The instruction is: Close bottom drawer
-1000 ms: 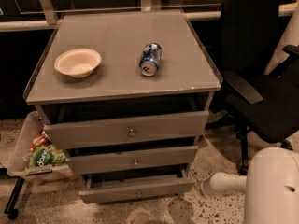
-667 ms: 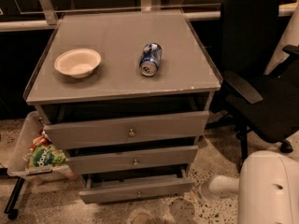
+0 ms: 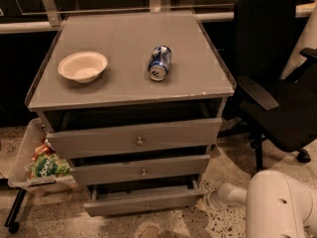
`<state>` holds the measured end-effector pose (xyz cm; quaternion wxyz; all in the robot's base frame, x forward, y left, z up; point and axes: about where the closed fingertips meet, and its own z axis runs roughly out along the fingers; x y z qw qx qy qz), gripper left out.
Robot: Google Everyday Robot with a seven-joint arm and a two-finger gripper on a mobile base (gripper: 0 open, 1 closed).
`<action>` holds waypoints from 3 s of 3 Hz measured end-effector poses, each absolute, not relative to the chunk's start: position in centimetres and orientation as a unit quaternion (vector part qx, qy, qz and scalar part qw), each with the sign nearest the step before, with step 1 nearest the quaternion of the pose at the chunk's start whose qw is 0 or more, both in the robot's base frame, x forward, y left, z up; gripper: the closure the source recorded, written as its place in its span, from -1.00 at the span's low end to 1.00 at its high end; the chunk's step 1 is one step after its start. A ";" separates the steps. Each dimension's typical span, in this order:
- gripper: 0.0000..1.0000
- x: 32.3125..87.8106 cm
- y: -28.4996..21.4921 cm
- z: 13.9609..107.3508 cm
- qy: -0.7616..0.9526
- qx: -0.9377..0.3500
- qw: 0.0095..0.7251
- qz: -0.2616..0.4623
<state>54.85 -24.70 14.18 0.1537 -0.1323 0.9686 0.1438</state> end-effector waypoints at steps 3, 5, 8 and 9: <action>1.00 59.0 -23.8 15.0 0.965 -0.118 0.178 0.151; 1.00 61.9 -22.2 15.4 0.960 -0.105 0.197 0.168; 1.00 54.9 -33.3 17.5 0.983 -0.010 0.147 0.108; 0.64 51.5 -35.4 17.1 0.987 0.025 0.130 0.089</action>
Offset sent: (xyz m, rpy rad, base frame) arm 0.0854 0.0203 0.0209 0.0468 -0.0779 -0.0498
